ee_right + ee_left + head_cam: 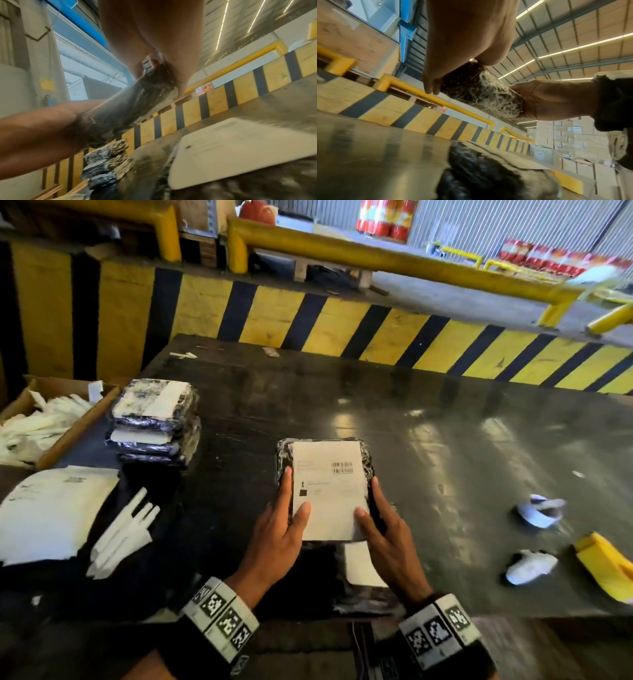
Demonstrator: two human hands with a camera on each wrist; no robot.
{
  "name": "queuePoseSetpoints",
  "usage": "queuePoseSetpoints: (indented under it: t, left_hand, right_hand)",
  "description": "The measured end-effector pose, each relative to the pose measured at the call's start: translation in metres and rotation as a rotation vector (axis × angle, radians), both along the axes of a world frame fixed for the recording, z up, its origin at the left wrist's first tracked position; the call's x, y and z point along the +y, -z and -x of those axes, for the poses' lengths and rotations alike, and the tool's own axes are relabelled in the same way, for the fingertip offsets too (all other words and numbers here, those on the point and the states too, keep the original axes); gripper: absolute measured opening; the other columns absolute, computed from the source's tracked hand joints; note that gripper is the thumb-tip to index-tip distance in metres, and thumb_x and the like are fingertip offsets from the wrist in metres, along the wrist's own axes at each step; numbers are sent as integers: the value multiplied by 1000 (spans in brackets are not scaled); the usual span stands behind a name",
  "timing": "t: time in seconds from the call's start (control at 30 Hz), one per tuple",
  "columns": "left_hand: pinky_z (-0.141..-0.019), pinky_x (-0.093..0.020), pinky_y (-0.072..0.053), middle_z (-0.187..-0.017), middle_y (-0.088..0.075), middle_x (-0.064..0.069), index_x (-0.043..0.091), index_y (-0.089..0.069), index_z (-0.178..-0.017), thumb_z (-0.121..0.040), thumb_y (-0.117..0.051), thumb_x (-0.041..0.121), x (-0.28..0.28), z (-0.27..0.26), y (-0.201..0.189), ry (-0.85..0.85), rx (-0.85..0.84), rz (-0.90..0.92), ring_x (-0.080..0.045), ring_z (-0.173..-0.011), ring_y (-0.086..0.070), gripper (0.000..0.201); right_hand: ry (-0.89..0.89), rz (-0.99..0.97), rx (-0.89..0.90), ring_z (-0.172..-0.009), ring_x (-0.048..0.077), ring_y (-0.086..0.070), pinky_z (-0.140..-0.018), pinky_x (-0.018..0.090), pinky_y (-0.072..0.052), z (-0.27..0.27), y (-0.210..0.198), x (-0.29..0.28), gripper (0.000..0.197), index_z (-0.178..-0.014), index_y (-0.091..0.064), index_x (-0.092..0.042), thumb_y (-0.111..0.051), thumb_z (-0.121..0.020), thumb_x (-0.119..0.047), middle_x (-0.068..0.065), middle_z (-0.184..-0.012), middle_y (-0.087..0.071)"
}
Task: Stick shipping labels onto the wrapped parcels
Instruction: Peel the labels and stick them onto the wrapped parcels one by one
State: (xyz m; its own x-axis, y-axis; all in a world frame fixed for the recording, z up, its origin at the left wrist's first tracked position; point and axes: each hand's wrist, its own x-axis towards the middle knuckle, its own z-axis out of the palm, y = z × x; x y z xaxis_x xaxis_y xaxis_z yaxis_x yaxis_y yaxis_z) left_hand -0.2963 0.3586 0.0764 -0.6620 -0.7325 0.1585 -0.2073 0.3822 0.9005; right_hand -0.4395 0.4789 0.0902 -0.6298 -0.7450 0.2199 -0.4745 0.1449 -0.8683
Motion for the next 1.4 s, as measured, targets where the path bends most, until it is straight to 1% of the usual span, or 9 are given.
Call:
queuePoseSetpoints:
  t: [0.1,0.23,0.37,0.53,0.63,0.77,0.93,1.13,1.4]
  left_hand:
    - [-111,-44,-33,-154,-27,4,48,8,-143,-97,-34,46,39,27,2,44,-87,-25,-18,-133,-39,62]
    - [-109,-35,-36,-153,-30,1,36,4,-148,-98,-34,42,68,49,10,82,-163,-34,-20,-131,-43,63]
    - [-111,-43,-34,-154,-30,-1,39,5,-147,-98,-31,47,74,56,29,77,-250,-50,-23,-134,-40,62]
    - [-110,-41,-34,-153,-30,0,41,1,-147,-96,-32,49,75,58,34,19,-244,-74,-23,-134,-40,61]
    - [-111,-42,-33,-155,-27,1,45,4,-146,-95,-32,53,72,56,36,54,-269,-109,-21,-135,-38,63]
    - [-113,-45,-30,-155,-27,3,52,7,-142,-88,-37,64,60,42,31,124,-273,-200,-18,-137,-35,71]
    - [-113,-26,-19,-155,-24,5,33,-20,-148,-92,-48,47,25,-1,7,-26,-258,-44,-10,-141,-23,63]
    - [-115,-30,-22,-151,-34,0,22,-37,-142,-91,-55,40,-53,-85,4,-284,-337,122,-12,-141,-26,57]
    - [-108,-34,-33,-137,-52,-10,10,-53,-130,-72,-35,65,-177,-241,23,-621,-335,202,-24,-130,-46,82]
  right_hand:
    - [28,-23,-92,-125,4,-45,-106,26,-37,27,8,40,58,-144,-29,-21,-55,-93,-20,-7,-140,-44]
    - [15,-61,-204,-124,2,-44,-88,0,-38,44,21,73,56,-145,-27,-16,-52,-95,-18,-10,-140,-41]
    - [15,-123,-223,-119,5,-46,-78,-3,-37,46,36,78,54,-145,-25,-15,-48,-96,-19,-5,-139,-42]
    - [-10,-140,-231,-132,14,-40,-106,28,-37,52,43,76,57,-148,-20,-17,-45,-97,-27,2,-150,-35]
    - [-35,-172,-198,-132,12,-38,-106,28,-36,50,41,77,56,-147,-20,-17,-45,-97,-26,-1,-148,-35]
    - [73,-262,147,-142,22,-23,-115,46,-26,49,37,69,55,-145,-31,-18,-50,-94,-28,7,-153,-27]
    - [-52,-103,337,-139,21,-31,-115,34,-24,11,-3,16,55,-136,-46,-12,-47,-87,-36,7,-148,-39]
    - [-300,-88,348,-140,24,-29,-113,31,-23,-62,-6,-85,68,-137,-44,-12,-37,-87,-57,8,-148,-38]
    - [-578,-207,251,-142,15,-24,-109,15,-14,-176,30,-249,54,-141,-39,-15,-55,-92,-30,4,-152,-32]
